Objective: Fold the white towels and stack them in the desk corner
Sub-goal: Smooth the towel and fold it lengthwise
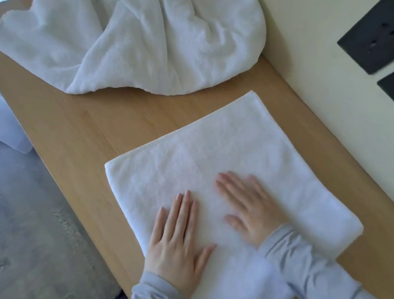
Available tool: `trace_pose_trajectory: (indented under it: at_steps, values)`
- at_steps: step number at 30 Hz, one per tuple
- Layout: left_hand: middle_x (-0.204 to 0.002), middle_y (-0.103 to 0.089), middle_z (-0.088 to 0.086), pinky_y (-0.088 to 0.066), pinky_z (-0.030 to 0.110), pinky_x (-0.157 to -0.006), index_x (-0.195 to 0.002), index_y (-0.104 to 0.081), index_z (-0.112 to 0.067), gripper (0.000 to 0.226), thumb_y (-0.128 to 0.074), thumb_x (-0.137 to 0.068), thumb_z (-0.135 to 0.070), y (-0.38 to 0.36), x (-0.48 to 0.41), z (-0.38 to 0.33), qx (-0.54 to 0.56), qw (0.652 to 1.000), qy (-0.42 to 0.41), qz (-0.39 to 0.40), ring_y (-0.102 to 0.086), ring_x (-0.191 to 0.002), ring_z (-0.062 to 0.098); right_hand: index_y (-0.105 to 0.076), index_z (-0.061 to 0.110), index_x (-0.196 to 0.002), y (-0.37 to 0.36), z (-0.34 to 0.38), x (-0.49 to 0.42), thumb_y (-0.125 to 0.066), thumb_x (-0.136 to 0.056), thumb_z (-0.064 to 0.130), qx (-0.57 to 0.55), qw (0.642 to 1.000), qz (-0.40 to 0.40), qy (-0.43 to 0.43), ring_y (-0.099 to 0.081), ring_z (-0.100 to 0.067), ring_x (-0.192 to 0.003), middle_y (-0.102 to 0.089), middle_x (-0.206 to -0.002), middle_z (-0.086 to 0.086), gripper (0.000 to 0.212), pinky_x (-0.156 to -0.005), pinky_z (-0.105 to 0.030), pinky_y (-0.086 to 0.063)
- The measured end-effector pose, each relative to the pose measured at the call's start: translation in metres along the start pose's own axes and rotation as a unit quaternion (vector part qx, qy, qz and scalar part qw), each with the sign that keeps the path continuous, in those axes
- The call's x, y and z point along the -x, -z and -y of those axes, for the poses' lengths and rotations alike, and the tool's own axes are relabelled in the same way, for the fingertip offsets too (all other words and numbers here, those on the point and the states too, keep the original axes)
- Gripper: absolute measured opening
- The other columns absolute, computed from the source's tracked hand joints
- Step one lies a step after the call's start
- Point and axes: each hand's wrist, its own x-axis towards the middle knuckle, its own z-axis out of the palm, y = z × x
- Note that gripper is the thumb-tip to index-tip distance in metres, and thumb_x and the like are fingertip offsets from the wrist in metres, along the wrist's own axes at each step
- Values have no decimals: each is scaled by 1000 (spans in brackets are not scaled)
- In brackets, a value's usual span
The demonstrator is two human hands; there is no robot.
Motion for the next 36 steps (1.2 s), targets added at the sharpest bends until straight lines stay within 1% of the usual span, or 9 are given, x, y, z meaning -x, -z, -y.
trace_pose_trajectory:
  at_steps: [6,9,12,16,22,25,30,33,36]
  values:
    - [-151,-28,13,-16,44,-115,-143,-32,-3,77,-25,-91,-58,-7,1,1,-25,1000,0,-13,-27,-139,31,3,14,-146,2,-108,52,23,-79,66,19,971,72,-225,-1,-16,-145,4,-154,2,87,-118,-37,1]
    - [-150,-28,16,-13,47,-113,-142,-32,0,81,-13,-92,-62,1,3,-11,-12,999,30,-28,-26,-139,35,-9,2,-147,11,-85,48,0,-91,53,21,971,-1,-236,-8,-22,-145,-10,-156,-10,76,-118,-45,-5]
    - [-153,-25,16,-15,49,-111,-145,-28,-1,79,-12,-94,-60,0,16,-56,19,1000,11,-22,-22,-140,35,-28,-4,-142,11,-25,47,-28,-92,32,-23,989,-74,-125,-27,-33,-139,-30,-149,-20,61,-112,-53,-20]
    - [-152,-27,11,-21,45,-109,-143,-35,-5,71,-21,-94,-55,-22,45,-85,14,1000,11,18,-28,-140,28,-34,6,-142,-8,10,79,-31,-92,33,-5,999,-14,-30,-29,-25,-139,-32,-150,-9,57,-114,-48,-23]
    - [-152,-28,8,-18,45,-112,-143,-36,-9,70,-14,-95,-55,-31,53,-76,0,1000,13,17,-26,-140,26,-2,13,-148,-10,-92,124,3,-89,57,18,980,70,-188,-5,-17,-145,-7,-157,-4,74,-118,-40,-5]
    - [-155,-17,7,-3,41,-117,-146,-27,-13,67,-19,-93,-54,-24,58,-67,58,992,93,-54,-16,-143,27,-8,14,-150,-12,-119,124,-8,-85,61,-108,957,40,-268,-11,-17,-145,-17,-156,-6,80,-117,-35,-6]
    - [-154,-22,-1,-23,42,-113,-147,-24,-15,70,-47,-89,-47,6,39,-53,315,858,347,-212,-27,-138,24,-39,10,-138,0,-123,68,-54,-92,34,-395,829,-107,-382,-49,-23,-118,-51,-131,-13,54,-97,-28,-36]
    - [-145,-30,11,-31,46,-108,-144,-29,-11,70,-62,-87,-35,19,28,-47,393,754,468,-241,-36,-130,30,-47,5,-130,13,-122,30,-54,-91,41,-427,808,-71,-400,-50,-19,-107,-55,-125,-12,53,-86,-24,-34]
    - [-135,-44,20,-34,45,-104,-139,-34,-3,73,-63,-85,-41,15,28,-36,448,690,546,-159,-44,-123,36,-40,5,-135,20,-130,7,-58,-86,48,-442,804,6,-398,-49,-21,-108,-50,-132,-12,68,-86,-27,-34]
